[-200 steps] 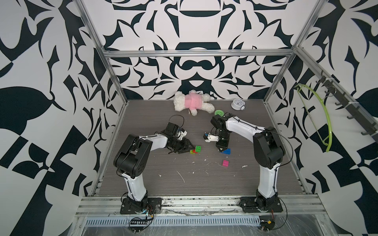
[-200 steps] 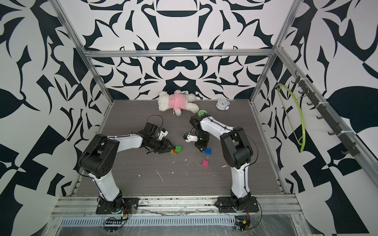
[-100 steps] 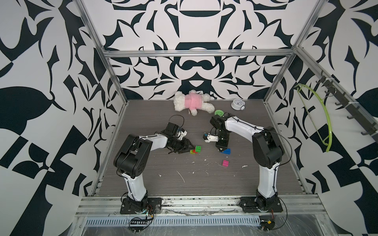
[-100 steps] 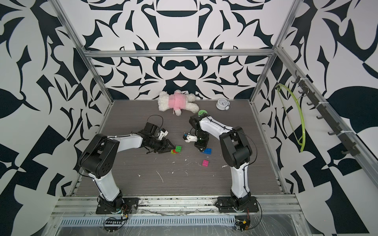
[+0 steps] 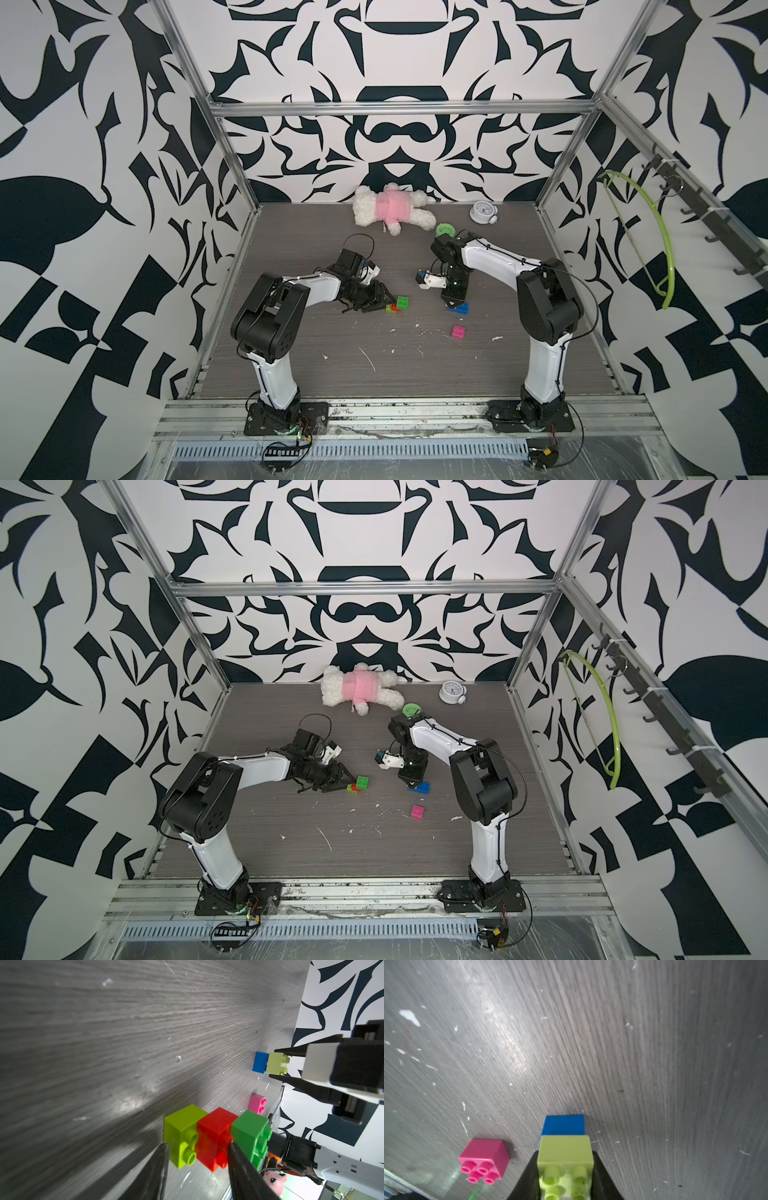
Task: Assemble the letter y with lego
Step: Assemble the lego brick with the lego brick.
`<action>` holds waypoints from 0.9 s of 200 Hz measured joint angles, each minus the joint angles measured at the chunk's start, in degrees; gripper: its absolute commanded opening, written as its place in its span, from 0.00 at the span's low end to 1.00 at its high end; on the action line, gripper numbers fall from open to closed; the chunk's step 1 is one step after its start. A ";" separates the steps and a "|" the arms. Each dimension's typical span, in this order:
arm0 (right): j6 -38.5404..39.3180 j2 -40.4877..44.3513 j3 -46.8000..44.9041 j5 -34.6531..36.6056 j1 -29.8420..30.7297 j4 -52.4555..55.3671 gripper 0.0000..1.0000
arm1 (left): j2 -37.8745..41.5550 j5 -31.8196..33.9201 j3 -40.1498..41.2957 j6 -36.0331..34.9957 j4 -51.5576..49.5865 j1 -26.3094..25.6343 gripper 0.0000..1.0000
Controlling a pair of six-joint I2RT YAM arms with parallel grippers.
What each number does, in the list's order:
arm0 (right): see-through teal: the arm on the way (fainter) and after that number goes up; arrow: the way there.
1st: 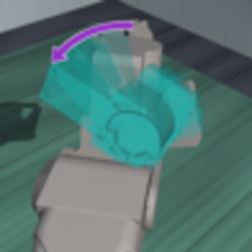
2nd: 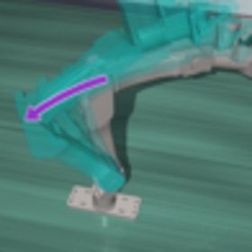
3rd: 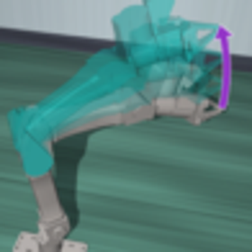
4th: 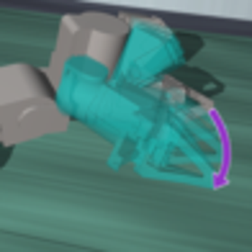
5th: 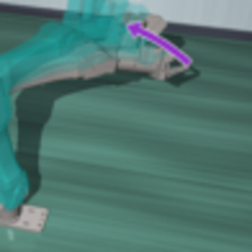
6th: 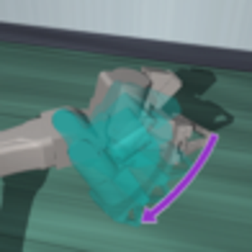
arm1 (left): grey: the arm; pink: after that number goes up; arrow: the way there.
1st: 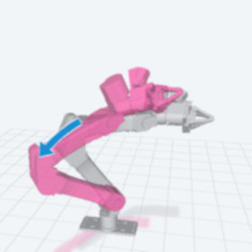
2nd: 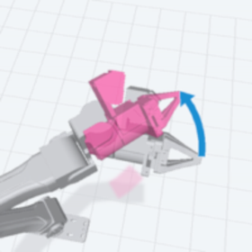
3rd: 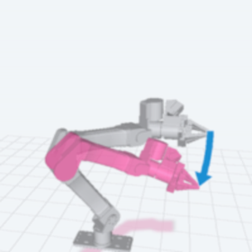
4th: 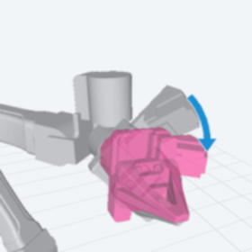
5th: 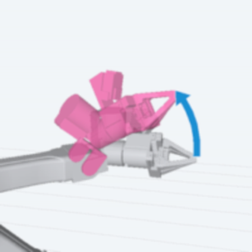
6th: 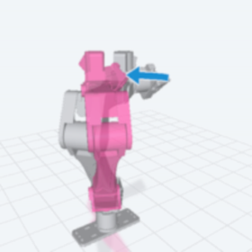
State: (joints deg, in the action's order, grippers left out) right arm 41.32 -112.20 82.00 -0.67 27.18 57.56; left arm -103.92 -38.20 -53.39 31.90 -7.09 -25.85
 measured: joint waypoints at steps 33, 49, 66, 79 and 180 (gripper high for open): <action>-0.74 0.57 -0.57 -1.16 -0.20 -0.70 0.10 | 0.00 0.00 0.00 0.00 0.00 0.00 0.50; -0.90 0.79 -0.66 -1.36 -0.20 -0.96 0.10 | 0.00 0.00 0.00 0.00 0.00 0.00 0.50; -1.11 1.05 -0.66 -1.95 0.00 -1.92 0.10 | 0.00 -0.02 0.00 0.00 0.00 0.00 0.50; -1.25 1.18 -0.66 -2.36 0.22 -2.60 0.10 | 0.00 -0.02 0.00 0.00 0.00 0.00 0.50; -1.44 1.49 -0.66 -2.93 0.92 -3.45 0.11 | 0.00 -0.02 0.00 0.00 0.00 0.00 0.50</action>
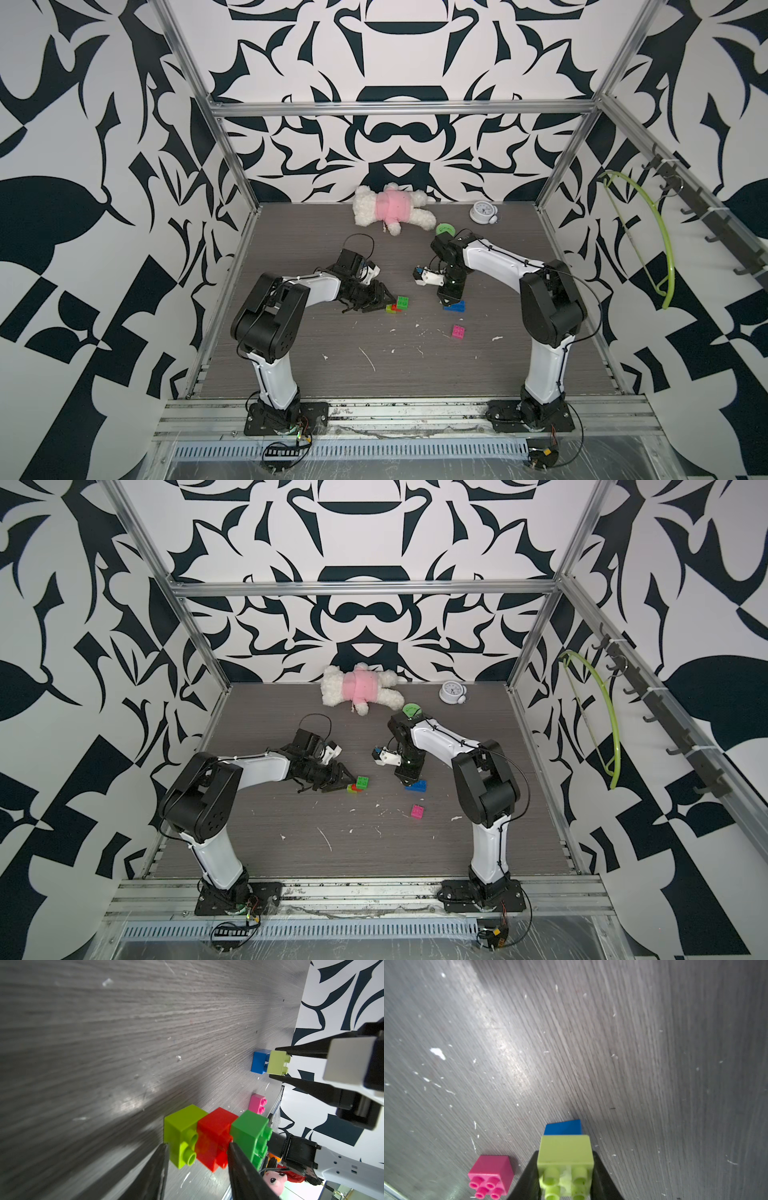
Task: Assemble the letter y with lego
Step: Assemble the lego brick with the lego brick.
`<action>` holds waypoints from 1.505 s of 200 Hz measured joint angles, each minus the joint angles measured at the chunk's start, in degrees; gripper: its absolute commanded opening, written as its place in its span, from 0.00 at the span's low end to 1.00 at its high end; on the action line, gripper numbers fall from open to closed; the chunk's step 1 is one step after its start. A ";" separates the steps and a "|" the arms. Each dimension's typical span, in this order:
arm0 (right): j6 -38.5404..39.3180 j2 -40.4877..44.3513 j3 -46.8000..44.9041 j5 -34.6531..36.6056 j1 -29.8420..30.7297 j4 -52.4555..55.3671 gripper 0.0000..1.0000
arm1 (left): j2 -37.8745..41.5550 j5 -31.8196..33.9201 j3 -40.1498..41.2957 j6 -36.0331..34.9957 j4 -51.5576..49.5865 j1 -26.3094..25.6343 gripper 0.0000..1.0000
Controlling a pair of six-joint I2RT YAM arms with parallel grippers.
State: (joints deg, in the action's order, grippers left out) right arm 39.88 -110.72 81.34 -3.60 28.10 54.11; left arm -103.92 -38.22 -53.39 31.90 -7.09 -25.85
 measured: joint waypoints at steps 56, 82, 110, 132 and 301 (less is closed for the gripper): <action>0.22 -0.39 0.00 0.20 0.66 0.07 0.10 | 0.00 0.00 0.00 -0.02 0.02 0.00 0.50; 0.50 -0.81 0.02 0.92 0.90 0.46 0.10 | 0.00 0.00 0.00 -0.02 0.00 0.00 0.50; 0.85 -0.85 0.00 1.66 0.94 0.48 0.10 | 0.00 0.00 0.00 -0.04 0.00 0.00 0.50; 0.90 -0.87 -0.17 1.90 1.01 0.35 0.09 | 0.00 0.02 0.00 -0.04 0.02 0.00 0.50; -5.38 2.01 -5.35 6.97 1.51 -4.00 0.05 | 0.00 0.04 0.00 -0.22 0.02 0.31 0.49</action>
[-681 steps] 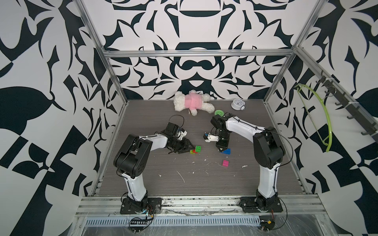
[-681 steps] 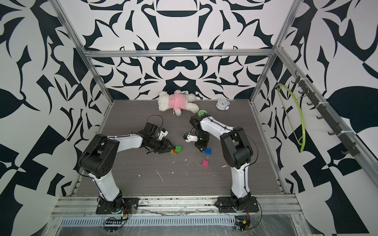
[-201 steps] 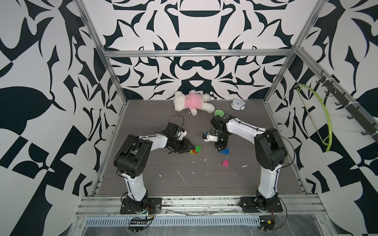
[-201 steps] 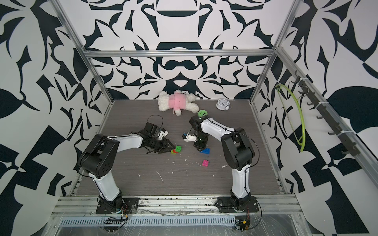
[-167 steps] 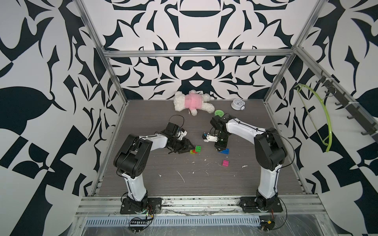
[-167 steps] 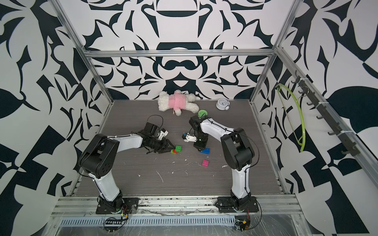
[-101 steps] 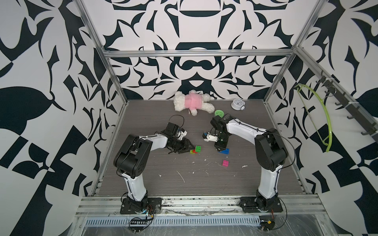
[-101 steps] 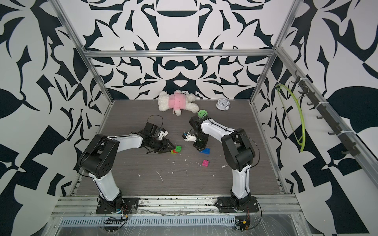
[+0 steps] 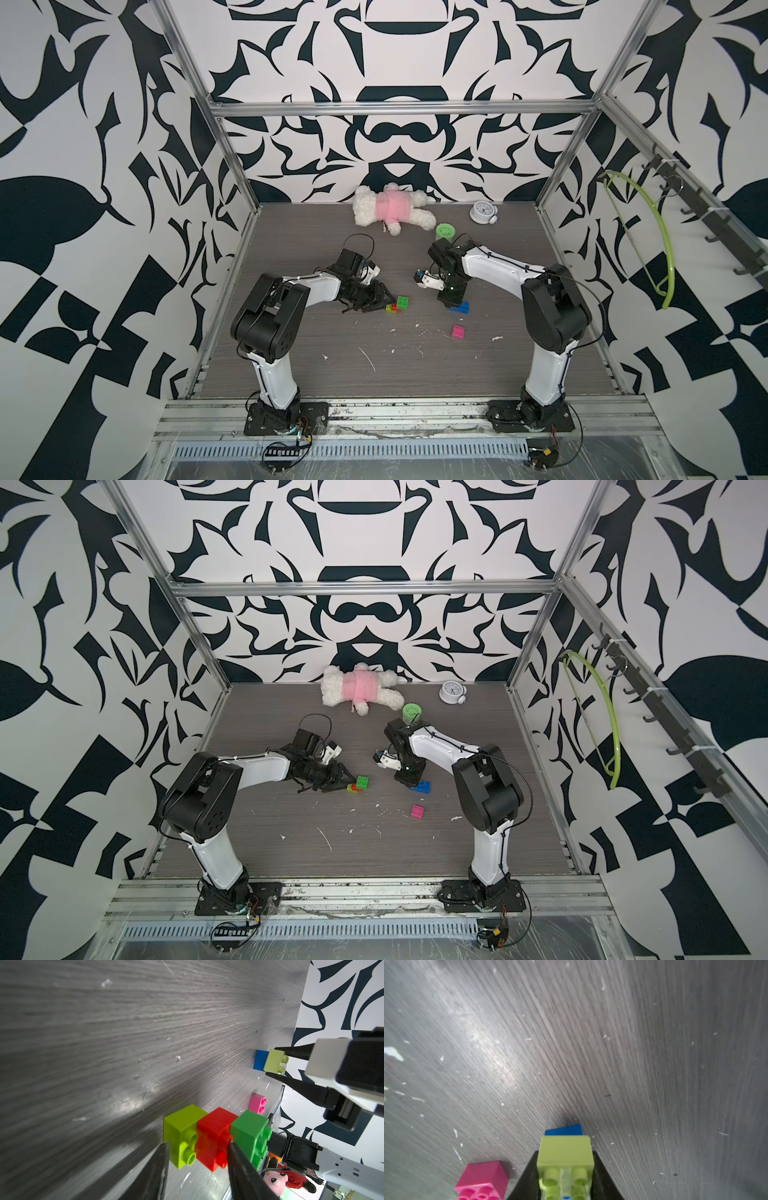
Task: Assemble the letter y with lego
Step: Assemble the lego brick with the lego brick.
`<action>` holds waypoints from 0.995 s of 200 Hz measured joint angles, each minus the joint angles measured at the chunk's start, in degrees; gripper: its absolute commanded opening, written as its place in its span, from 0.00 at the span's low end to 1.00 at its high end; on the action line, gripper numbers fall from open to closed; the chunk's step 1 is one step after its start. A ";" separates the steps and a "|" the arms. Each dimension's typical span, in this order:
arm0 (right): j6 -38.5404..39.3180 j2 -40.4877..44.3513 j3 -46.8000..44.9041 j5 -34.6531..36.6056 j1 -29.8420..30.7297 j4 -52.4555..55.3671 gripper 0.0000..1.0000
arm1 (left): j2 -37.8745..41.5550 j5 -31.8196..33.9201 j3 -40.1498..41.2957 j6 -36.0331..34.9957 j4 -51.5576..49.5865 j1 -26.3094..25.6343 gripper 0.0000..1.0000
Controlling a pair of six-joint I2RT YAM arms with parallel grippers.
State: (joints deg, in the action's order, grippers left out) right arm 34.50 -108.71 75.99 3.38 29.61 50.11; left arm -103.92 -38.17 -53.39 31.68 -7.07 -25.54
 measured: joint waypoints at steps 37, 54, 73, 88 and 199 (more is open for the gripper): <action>-0.57 -0.48 0.57 -0.87 -0.39 0.46 0.05 | 0.00 0.00 0.00 -0.02 0.00 0.04 0.50; -0.94 -0.46 0.55 -1.25 -0.55 0.44 0.05 | 0.00 0.00 0.00 -0.02 0.00 0.04 0.49; -1.25 -0.37 0.68 -1.53 -0.66 0.42 0.05 | 0.00 0.00 0.00 -0.02 0.00 0.04 0.49; -1.64 -0.44 0.98 -1.70 -0.63 0.57 0.05 | 0.00 0.00 0.00 -0.02 0.00 0.04 0.50; -1.97 -3.23 4.63 -2.23 1.99 1.14 0.14 | 0.02 0.15 0.00 -0.15 0.00 0.15 0.49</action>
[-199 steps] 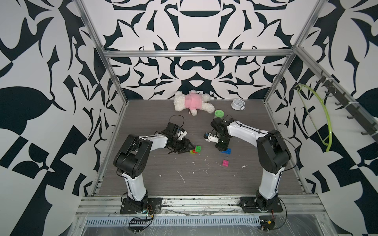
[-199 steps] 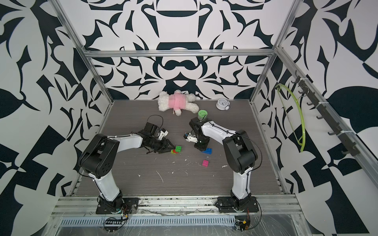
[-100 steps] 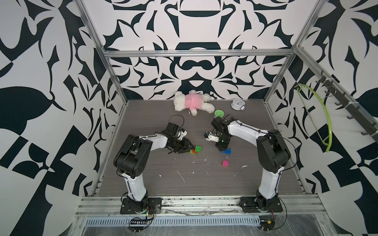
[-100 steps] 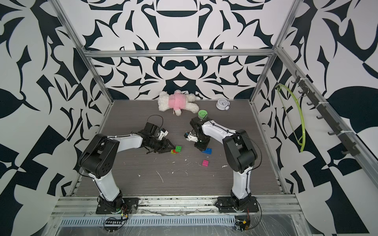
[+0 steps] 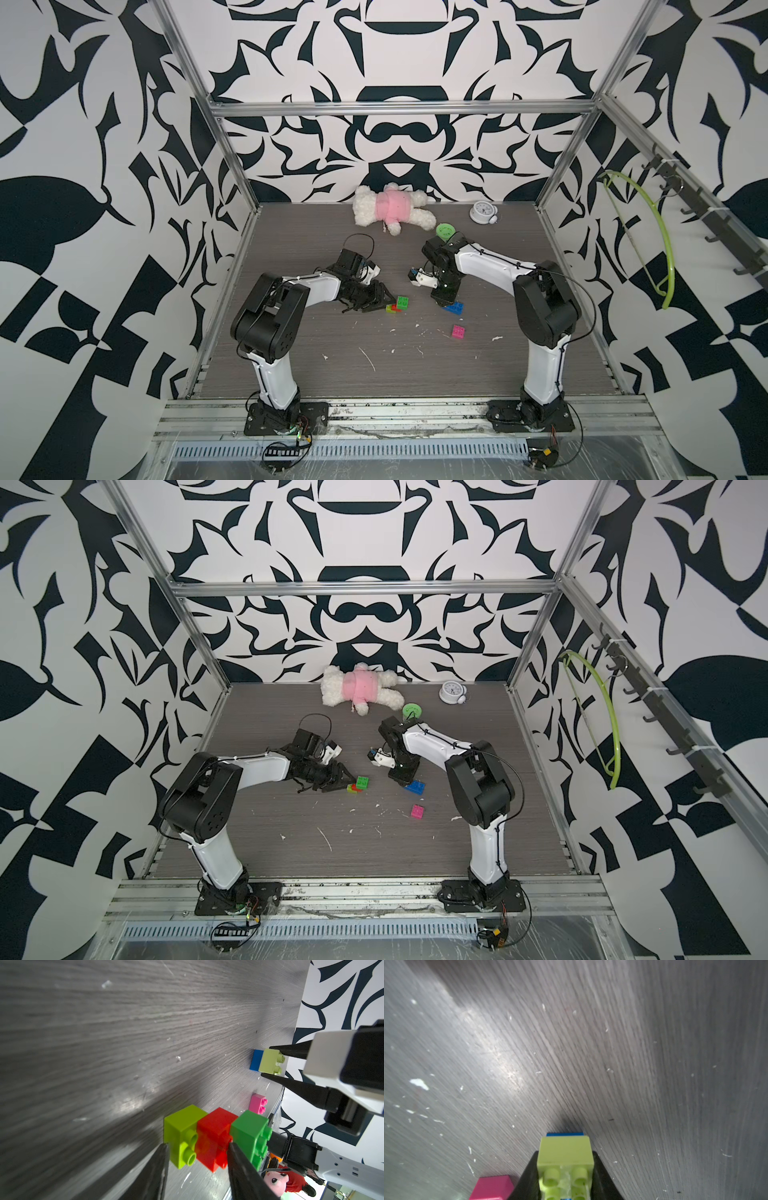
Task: Assemble the letter y with lego
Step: Assemble the lego brick with the lego brick.
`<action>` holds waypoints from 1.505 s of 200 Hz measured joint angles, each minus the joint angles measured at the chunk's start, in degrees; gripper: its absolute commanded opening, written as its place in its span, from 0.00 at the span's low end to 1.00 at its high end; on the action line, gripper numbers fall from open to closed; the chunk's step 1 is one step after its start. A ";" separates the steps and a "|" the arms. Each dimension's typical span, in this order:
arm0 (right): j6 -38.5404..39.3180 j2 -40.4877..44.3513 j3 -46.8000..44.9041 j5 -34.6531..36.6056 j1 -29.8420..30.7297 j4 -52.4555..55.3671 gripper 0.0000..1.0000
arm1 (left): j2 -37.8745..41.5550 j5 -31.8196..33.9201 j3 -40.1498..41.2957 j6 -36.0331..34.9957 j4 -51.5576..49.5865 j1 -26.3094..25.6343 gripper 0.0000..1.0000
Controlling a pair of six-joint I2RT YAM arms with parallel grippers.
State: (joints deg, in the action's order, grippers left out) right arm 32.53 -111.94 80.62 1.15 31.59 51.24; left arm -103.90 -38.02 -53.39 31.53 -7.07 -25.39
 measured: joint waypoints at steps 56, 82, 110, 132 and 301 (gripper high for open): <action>-1.75 0.00 -0.20 0.17 -0.02 -0.11 0.11 | 0.04 0.07 0.00 -0.02 0.00 0.02 0.50; -3.23 0.00 -0.61 0.11 -0.13 -0.35 0.09 | 0.09 0.17 0.00 -0.02 -0.02 0.02 0.49; -4.55 0.04 -1.18 -0.02 -0.48 -0.61 0.10 | 0.11 0.26 0.00 -0.04 -0.02 0.02 0.50; -5.25 0.13 -1.25 -0.13 -0.59 -0.72 0.10 | 0.11 0.26 0.00 -0.04 -0.02 0.02 0.49; -7.89 -0.61 -2.38 -1.57 -1.14 -1.84 0.53 | 0.48 0.81 0.04 -0.09 -0.22 0.04 0.49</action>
State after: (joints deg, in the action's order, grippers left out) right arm 24.64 -112.55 78.24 -0.43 30.46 49.41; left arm -103.42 -37.21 -53.34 31.44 -7.29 -25.34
